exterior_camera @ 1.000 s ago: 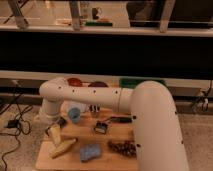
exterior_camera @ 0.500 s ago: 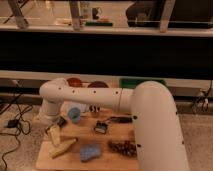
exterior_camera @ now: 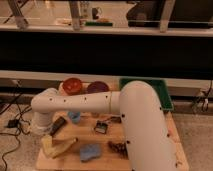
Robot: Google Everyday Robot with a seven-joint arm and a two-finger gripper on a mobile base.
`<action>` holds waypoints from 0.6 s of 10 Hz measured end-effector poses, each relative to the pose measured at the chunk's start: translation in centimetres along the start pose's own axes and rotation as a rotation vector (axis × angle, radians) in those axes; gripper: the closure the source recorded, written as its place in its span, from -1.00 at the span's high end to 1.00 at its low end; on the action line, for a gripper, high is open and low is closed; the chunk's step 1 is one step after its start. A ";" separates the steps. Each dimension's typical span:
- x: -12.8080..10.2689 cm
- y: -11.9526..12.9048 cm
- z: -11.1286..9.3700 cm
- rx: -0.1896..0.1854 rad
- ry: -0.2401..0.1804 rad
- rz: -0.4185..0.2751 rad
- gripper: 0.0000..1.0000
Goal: Wipe red bowl with eraser
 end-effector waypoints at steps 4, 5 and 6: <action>1.2 -4.5 -1.5 -0.006 0.058 -0.017 1.00; 2.1 -5.2 -2.0 -0.008 0.068 -0.014 1.00; 3.4 -5.8 -2.5 -0.012 0.077 -0.004 1.00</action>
